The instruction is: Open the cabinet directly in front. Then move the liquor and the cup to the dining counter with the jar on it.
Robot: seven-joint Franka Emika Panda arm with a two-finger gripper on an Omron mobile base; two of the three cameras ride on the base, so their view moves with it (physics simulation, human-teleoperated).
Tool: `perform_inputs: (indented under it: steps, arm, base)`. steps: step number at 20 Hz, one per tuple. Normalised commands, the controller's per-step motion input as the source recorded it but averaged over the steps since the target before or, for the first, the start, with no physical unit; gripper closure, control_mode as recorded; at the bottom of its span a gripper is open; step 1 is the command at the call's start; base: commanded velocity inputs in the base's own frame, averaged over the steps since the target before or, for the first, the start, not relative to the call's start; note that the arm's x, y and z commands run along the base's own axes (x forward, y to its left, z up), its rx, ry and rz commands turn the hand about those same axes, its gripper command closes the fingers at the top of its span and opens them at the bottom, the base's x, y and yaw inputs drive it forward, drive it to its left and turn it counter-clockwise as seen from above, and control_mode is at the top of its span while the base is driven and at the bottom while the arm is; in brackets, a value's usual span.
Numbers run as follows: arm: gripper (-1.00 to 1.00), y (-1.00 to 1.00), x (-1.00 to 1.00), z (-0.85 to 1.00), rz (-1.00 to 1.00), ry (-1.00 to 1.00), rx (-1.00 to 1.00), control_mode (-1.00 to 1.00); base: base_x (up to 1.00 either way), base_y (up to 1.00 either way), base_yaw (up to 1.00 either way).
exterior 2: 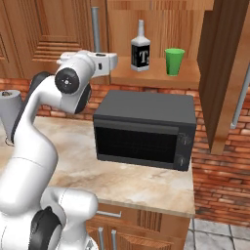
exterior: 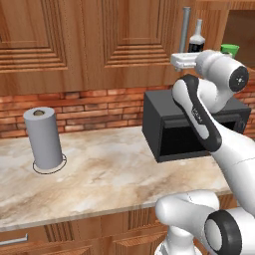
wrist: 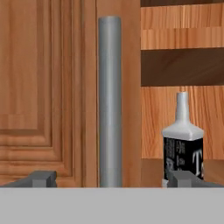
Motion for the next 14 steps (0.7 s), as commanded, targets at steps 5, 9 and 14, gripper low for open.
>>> perform_inputs:
  steps: [5,9,14]
  arm:
    - [-1.00,0.04,0.14,0.00,0.00,-0.13,-0.03,-1.00]
    - [-1.00,0.08,0.13,0.00,0.00,-0.11,-0.01,-1.00]
    - [-1.00,0.06,0.22,0.00,0.00,-0.03,0.00,-1.00]
  base:
    - [0.00,0.00,0.00]
    - [0.00,0.00,0.00]
    - [0.00,0.00,0.00]
